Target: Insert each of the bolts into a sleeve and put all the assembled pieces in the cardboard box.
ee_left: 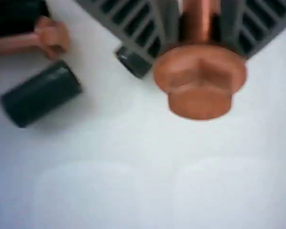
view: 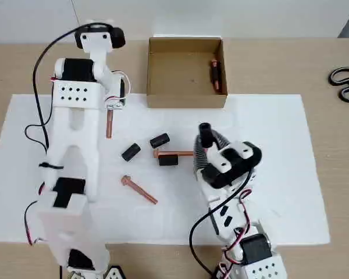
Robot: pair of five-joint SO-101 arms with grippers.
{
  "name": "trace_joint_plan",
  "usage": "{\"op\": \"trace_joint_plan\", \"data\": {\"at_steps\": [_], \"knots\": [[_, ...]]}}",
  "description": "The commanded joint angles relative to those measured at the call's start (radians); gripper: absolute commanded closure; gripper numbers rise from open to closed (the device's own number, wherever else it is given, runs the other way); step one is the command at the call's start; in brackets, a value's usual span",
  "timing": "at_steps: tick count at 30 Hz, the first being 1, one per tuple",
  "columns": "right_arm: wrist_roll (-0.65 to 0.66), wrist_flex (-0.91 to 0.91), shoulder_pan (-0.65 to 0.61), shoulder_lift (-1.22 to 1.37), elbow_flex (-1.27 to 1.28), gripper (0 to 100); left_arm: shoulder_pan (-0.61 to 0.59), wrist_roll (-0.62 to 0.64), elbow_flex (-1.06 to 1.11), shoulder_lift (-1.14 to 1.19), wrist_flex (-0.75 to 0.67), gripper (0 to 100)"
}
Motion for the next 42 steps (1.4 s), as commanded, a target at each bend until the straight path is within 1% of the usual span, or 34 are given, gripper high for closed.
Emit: {"op": "trace_joint_plan", "data": {"at_steps": [1, 4, 7, 10, 12, 14, 20, 24, 27, 29, 32, 34, 37, 39, 40, 42], "knots": [[0.008, -0.013, -0.038, -0.030, 0.002, 99.5, 0.075, 0.040, -0.042, -0.172, 0.017, 99], [0.015, -0.093, -0.035, -0.030, 0.002, 99.5, 0.155, 0.049, 0.012, -0.288, 0.017, 99], [0.103, -0.180, -0.039, -0.030, 0.003, 99.5, 0.218, 0.063, 0.102, -0.413, 0.015, 99], [0.169, -0.226, -0.036, -0.030, 0.005, 99.5, 0.239, 0.068, 0.214, -0.535, 0.009, 99], [0.173, -0.231, -0.035, -0.030, 0.005, 99.5, 0.236, 0.068, 0.275, -0.618, -0.014, 99], [0.172, -0.225, -0.036, -0.028, 0.005, 99.5, 0.236, 0.068, 0.323, -0.713, -0.066, 99], [0.170, -0.223, -0.036, -0.028, 0.005, 99.5, 0.241, 0.061, 0.466, -1.007, -0.356, 99], [0.155, -0.223, -0.036, -0.028, 0.005, 99.5, 0.244, 0.061, 0.685, -1.157, -0.557, 99], [0.074, -0.214, -0.035, -0.028, 0.005, 99.5, 0.258, 0.061, 0.911, -1.243, -0.700, 99], [0.015, -0.171, -0.039, -0.028, 0.005, 99.5, 0.287, 0.061, 1.050, -1.307, -0.767, 99], [-0.057, -0.110, -0.039, -0.028, 0.005, 99.5, 0.321, 0.061, 1.178, -1.445, -0.865, 99], [-0.068, -0.104, -0.039, -0.028, 0.005, 99.5, 0.356, 0.066, 1.259, -1.534, -1.011, 99], [-0.068, -0.099, -0.039, -0.028, 0.005, 99.5, 0.425, 0.064, 1.442, -1.634, -1.346, 99], [-0.068, -0.096, -0.039, -0.027, 0.005, 99.5, 0.457, 0.064, 1.554, -1.680, -1.522, 99], [-0.068, -0.096, -0.039, -0.027, 0.005, 99.5, 0.463, 0.064, 1.590, -1.694, -1.568, 99], [-0.068, -0.096, -0.039, -0.028, 0.005, 99.5, 0.468, 0.068, 1.626, -1.702, -1.596, 99]]}}
